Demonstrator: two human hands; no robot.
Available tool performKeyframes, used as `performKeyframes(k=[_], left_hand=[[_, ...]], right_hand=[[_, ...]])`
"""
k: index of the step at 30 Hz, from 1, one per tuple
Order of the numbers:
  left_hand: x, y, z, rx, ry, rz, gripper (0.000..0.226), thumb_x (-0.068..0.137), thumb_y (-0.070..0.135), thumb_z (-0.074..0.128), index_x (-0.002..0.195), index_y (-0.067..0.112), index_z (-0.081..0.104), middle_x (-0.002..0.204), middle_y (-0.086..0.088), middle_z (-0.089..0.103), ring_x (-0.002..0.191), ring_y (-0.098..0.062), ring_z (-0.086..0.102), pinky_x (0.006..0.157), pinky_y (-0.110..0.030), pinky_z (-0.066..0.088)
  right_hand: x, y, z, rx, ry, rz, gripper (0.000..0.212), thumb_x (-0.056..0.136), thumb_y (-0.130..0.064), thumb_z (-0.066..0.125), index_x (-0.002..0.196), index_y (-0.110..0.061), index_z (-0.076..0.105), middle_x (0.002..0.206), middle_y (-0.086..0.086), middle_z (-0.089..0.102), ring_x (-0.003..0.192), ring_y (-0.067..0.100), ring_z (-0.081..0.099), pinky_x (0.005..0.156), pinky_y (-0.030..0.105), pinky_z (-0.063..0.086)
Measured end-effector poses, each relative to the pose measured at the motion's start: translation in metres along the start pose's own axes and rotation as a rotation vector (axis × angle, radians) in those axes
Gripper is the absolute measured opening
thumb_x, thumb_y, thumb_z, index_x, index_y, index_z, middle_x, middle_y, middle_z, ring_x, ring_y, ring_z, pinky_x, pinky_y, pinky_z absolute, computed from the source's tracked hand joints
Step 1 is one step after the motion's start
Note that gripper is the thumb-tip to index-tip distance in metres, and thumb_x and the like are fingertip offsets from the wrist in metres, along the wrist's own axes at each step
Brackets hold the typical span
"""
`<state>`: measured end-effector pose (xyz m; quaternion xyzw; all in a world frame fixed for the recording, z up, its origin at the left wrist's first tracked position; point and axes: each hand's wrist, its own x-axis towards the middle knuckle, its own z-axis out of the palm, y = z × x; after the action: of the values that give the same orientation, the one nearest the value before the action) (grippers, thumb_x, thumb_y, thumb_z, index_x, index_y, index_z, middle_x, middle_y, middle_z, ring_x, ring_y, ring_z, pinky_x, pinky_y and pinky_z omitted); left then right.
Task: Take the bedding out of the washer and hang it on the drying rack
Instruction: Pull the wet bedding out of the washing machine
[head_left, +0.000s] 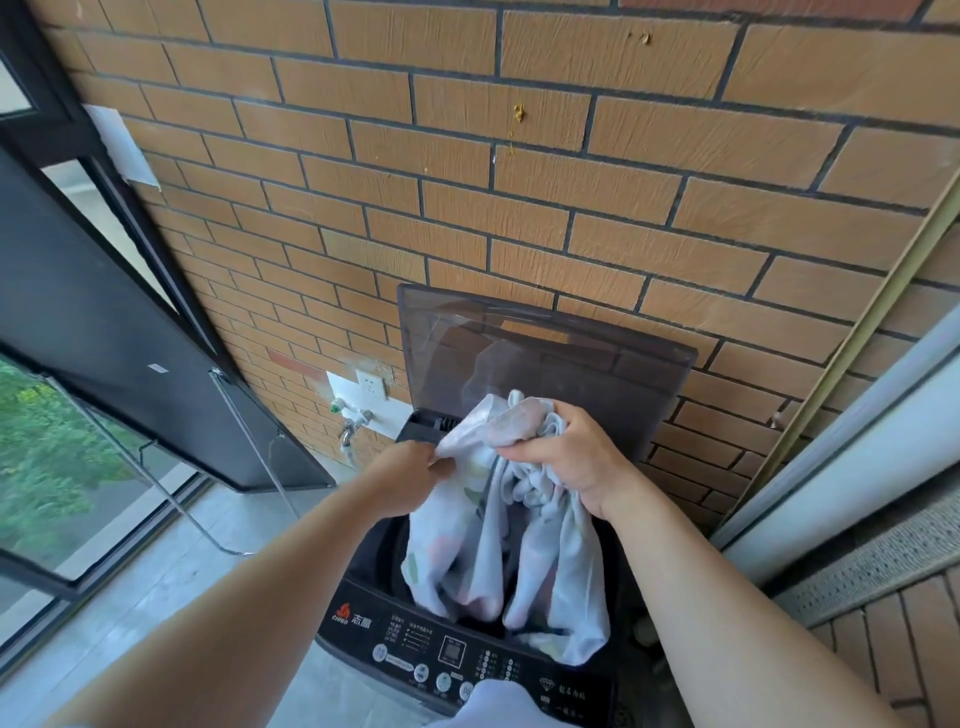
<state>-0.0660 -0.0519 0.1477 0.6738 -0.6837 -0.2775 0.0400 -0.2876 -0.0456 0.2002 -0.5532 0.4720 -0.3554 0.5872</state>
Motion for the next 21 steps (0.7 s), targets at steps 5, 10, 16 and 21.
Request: performKeyframes(k=[5,10,16,21], left_hand=[[-0.002,0.002,-0.014,-0.051,0.217,0.053,0.027,0.106,0.031,0.044,0.102,0.011,0.061,0.082,-0.003,0.065,0.072,-0.025,0.061,0.054,-0.032,0.041],[-0.018,0.058,-0.056,-0.278,0.244,0.210,0.022,0.090,0.005,0.050,0.106,0.019,0.056,0.091,0.000,0.069,0.072,-0.018,0.063,0.062,-0.033,0.053],[-0.014,0.042,-0.049,-0.337,0.214,0.246,0.037,0.091,0.003,0.051,0.119,0.026,0.054,0.101,0.008,0.063,0.075,-0.008,0.058,0.056,-0.013,0.041],[-0.008,0.003,-0.021,-0.094,-0.052,0.090,0.029,0.085,0.032,0.074,0.110,0.020,0.064,0.098,0.004,0.069,0.091,-0.018,0.064,0.074,-0.030,0.051]], right_hand=[[-0.002,0.002,-0.003,-0.136,-0.099,0.069,0.036,0.071,0.001,0.085,0.104,-0.008,0.072,0.098,0.005,0.077,0.097,0.019,0.073,0.092,0.036,0.057],[-0.004,0.005,0.011,-0.256,-0.249,0.117,0.074,0.067,-0.012,0.091,0.128,-0.037,0.056,0.120,-0.012,0.067,0.109,0.006,0.065,0.100,0.035,0.054],[-0.005,0.006,0.012,-0.195,-0.201,0.082,0.036,0.071,-0.001,0.086,0.102,-0.017,0.075,0.095,0.004,0.077,0.091,0.016,0.071,0.090,0.033,0.058],[-0.005,0.004,0.003,-0.094,-0.120,0.072,0.028,0.069,0.000,0.084,0.093,-0.005,0.070,0.088,0.010,0.074,0.086,0.019,0.071,0.085,0.038,0.058]])
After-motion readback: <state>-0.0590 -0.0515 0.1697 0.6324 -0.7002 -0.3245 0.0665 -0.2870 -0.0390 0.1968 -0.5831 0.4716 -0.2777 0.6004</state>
